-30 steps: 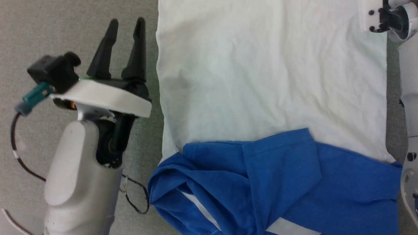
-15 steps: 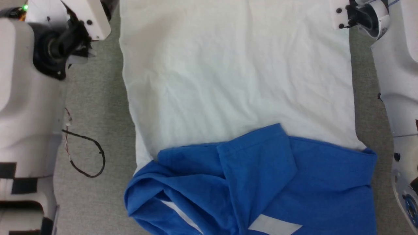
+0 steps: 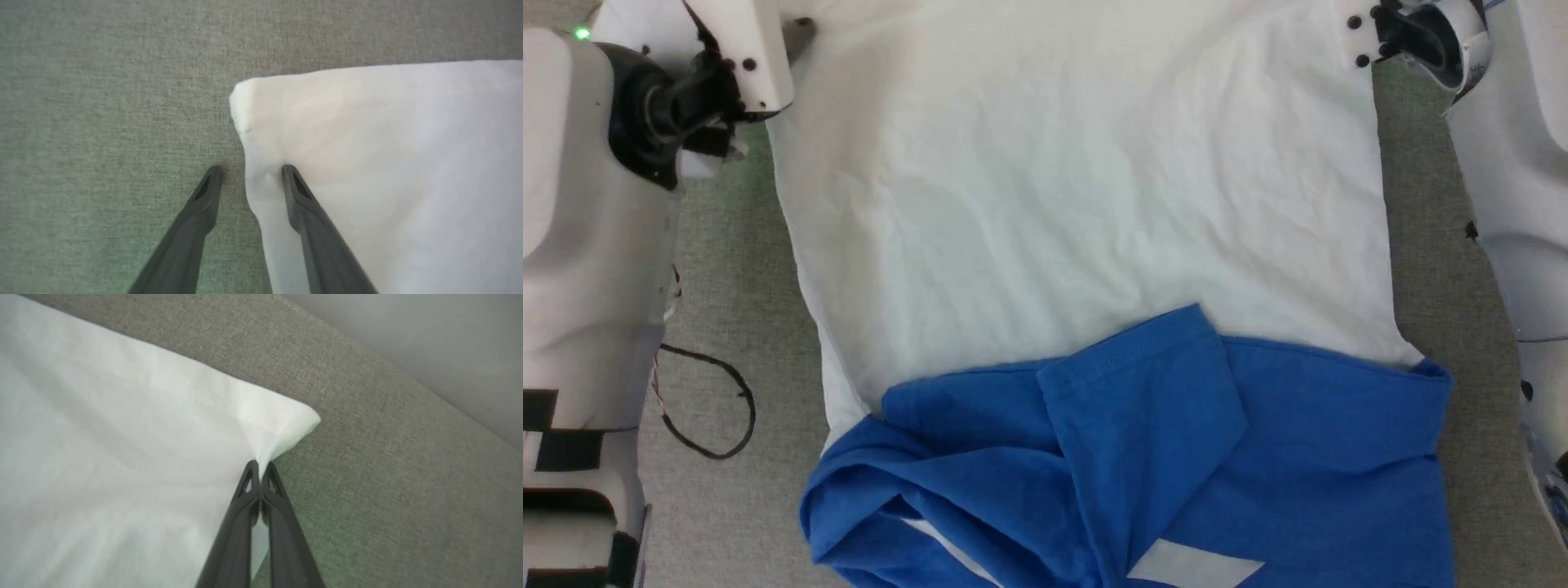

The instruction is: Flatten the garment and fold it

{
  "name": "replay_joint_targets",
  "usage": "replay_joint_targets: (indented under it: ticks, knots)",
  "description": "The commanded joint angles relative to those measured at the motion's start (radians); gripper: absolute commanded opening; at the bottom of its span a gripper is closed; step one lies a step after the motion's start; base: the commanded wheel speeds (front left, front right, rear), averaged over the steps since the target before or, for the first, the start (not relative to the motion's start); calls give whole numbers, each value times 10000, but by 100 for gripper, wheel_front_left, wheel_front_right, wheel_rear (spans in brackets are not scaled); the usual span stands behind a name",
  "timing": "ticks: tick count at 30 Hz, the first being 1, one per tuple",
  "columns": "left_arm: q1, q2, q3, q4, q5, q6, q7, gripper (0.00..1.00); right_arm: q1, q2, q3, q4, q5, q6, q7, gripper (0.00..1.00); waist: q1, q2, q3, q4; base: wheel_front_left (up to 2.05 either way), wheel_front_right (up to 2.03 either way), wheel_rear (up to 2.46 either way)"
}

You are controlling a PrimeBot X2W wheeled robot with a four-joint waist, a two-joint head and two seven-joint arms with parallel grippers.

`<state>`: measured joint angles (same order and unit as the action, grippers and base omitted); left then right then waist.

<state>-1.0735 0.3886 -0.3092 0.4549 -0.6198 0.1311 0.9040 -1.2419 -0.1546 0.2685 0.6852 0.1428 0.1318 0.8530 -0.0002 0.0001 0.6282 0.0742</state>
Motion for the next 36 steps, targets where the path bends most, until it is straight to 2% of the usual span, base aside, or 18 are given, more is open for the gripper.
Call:
replay_joint_targets:
  ticks: [1,10,14,19,22,26,29,34,36]
  knots:
    - [440,23,-144,351,45,98,110,0,-96,-67,50,-38,85,-11,-14,0,2,-1,48,-18,0,0,0]
    - [168,87,231,153,227,-169,-1967,0,-205,-146,99,-308,477,-11,-469,0,2,-1,127,7,0,0,0]
    - [-290,96,276,228,609,-198,-3205,0,-393,-107,-281,-390,379,-11,-1124,0,2,-1,117,21,0,0,0]
    - [-944,103,270,381,1275,-14,-4940,0,-866,16,-885,-404,-146,-11,-2181,0,2,-1,77,29,0,0,0]
    - [-1298,70,246,504,1506,-111,-5901,0,-1124,169,-1239,-292,-438,-11,-2786,0,2,-1,12,9,0,0,0]
    - [-1504,-17,221,843,1557,-389,-6852,0,-1241,424,-1626,-145,-606,-11,-3635,0,2,-1,-191,-37,0,0,0]
    - [-1333,-154,100,1075,1393,-835,-7182,0,-945,501,-1439,-79,-393,-11,-4120,0,2,-1,-537,13,0,0,0]
    - [-466,-330,232,1218,776,-1520,-7830,0,239,60,-995,-317,515,-11,-4805,0,2,-1,-1505,118,0,0,0]
    - [25,-350,371,1141,499,-1658,-8020,0,808,-142,-950,-510,950,-11,-4929,0,2,-1,-1920,134,0,0,0]
